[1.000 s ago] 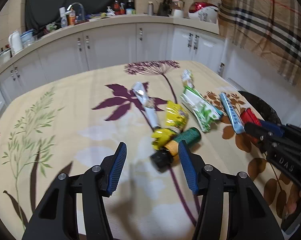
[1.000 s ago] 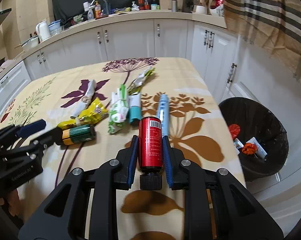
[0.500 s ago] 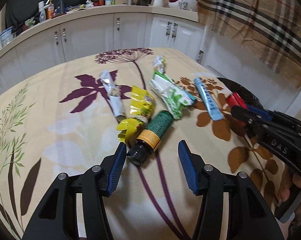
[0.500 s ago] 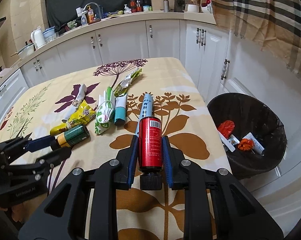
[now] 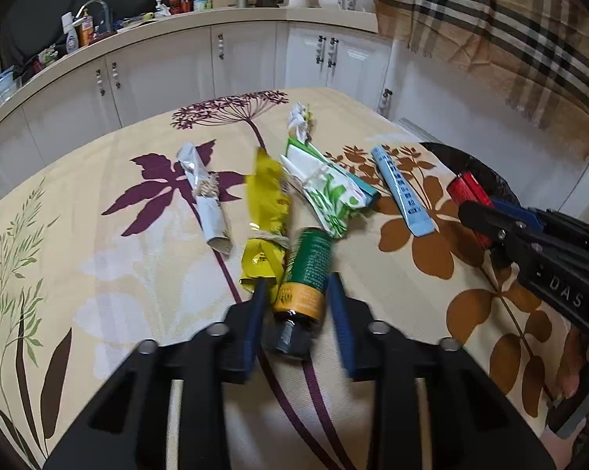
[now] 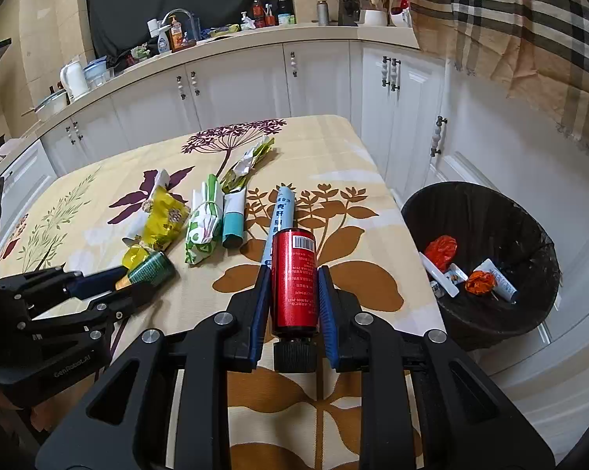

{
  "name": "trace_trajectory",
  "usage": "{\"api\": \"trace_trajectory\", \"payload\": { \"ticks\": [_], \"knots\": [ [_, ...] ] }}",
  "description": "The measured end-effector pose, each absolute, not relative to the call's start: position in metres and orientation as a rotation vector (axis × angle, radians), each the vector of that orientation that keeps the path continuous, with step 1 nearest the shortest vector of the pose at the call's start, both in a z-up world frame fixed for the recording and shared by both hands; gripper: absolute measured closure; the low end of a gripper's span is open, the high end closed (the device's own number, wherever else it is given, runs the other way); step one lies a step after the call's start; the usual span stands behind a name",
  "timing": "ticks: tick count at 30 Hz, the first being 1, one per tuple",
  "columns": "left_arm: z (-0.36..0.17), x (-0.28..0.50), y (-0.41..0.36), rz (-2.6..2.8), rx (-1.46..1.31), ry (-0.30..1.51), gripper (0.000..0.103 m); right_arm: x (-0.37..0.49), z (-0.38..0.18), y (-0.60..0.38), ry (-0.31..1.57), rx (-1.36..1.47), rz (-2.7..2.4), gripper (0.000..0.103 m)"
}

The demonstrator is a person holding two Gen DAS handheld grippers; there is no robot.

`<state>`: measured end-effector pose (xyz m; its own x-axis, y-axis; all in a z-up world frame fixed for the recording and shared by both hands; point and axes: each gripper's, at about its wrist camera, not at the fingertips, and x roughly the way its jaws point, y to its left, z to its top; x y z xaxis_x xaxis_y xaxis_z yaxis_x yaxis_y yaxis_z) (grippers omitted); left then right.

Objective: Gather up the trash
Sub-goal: 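Grasp the red spray can with the right tool while the left tool grasps the green bottle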

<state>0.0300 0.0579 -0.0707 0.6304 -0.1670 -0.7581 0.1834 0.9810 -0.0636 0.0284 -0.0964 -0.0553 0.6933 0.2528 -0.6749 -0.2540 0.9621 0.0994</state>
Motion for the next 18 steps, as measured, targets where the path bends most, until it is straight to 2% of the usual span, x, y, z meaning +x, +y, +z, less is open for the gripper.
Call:
{"api": "trace_trajectory", "payload": {
  "ticks": [13, 15, 17, 18],
  "knots": [
    [-0.07, 0.011, 0.065, -0.174, -0.002, 0.859, 0.076, 0.024, -0.052, -0.101, 0.74, 0.006, 0.288, 0.08],
    [-0.07, 0.009, 0.068, -0.163, -0.006, 0.86, 0.073, 0.024, -0.052, -0.101, 0.74, 0.006, 0.289, 0.08],
    [-0.07, 0.007, 0.071, -0.14, -0.019, 0.861, 0.059, 0.024, -0.052, -0.101, 0.74, 0.006, 0.289, 0.08],
    [-0.07, 0.006, 0.073, -0.135, -0.031, 0.862, 0.058, 0.024, -0.052, -0.101, 0.74, 0.005, 0.289, 0.08]
  ]
}}
